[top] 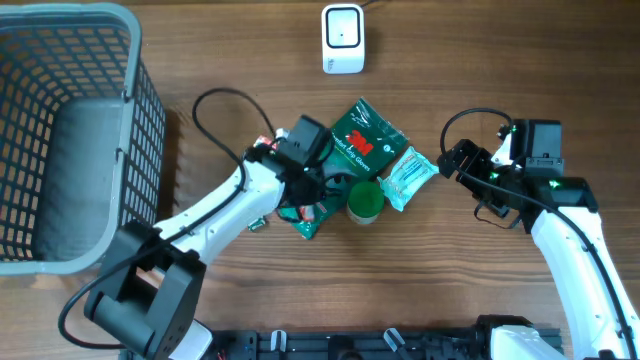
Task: Scan the item barcode
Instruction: 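Reach into the basket and grasp the red tube with the left gripper, then carry the red tube onto the glove packet and release it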
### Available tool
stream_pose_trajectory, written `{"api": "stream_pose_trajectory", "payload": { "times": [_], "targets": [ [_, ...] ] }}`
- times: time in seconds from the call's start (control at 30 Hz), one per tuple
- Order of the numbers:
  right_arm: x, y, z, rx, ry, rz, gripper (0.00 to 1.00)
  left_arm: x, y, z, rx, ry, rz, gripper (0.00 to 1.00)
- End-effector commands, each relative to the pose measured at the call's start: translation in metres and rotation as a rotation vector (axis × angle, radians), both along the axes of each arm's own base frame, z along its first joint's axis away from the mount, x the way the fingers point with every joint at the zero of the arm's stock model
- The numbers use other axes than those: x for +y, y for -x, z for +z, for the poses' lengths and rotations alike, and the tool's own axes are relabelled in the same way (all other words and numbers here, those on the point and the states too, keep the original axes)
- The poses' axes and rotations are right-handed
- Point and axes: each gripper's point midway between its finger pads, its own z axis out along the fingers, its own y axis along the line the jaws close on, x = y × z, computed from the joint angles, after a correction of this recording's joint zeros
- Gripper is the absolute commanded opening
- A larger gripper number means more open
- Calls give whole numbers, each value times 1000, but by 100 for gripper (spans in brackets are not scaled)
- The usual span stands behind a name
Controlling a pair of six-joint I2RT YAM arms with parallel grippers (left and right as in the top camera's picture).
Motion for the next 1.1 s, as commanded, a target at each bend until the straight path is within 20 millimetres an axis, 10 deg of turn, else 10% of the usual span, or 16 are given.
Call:
{"api": "stream_pose_trajectory", "payload": {
  "times": [0.0, 0.03, 0.13, 0.2, 0.27, 0.4, 0.7, 1.07],
  "targets": [
    [-1, -4, 1, -9, 1, -10, 100, -3, -8, 17, -45, 25, 31, 77],
    [-1, -5, 1, -13, 1, -10, 100, 0, -17, 34, -92, 11, 41, 100],
    [-1, -6, 2, -2, -26, -60, 100, 22, -54, 118, -347, -71, 128, 100],
    [2, -2, 1, 58, -125, -208, 83, 52, -80, 226, -663, -110, 280, 100],
    [14, 9, -1, 186, -300, -409, 82, 84, -82, 316, -918, -106, 447, 100],
    [19, 1, -9, 140, -190, -384, 89, 122, -55, 416, -1208, -141, 490, 100],
    [64, 4, -109, 297, -109, -152, 78, 166, -14, 449, -1287, -245, 592, 100],
    [50, -14, -121, 171, 13, -82, 65, 169, -12, 440, -1250, -294, 573, 100]
  ]
}}
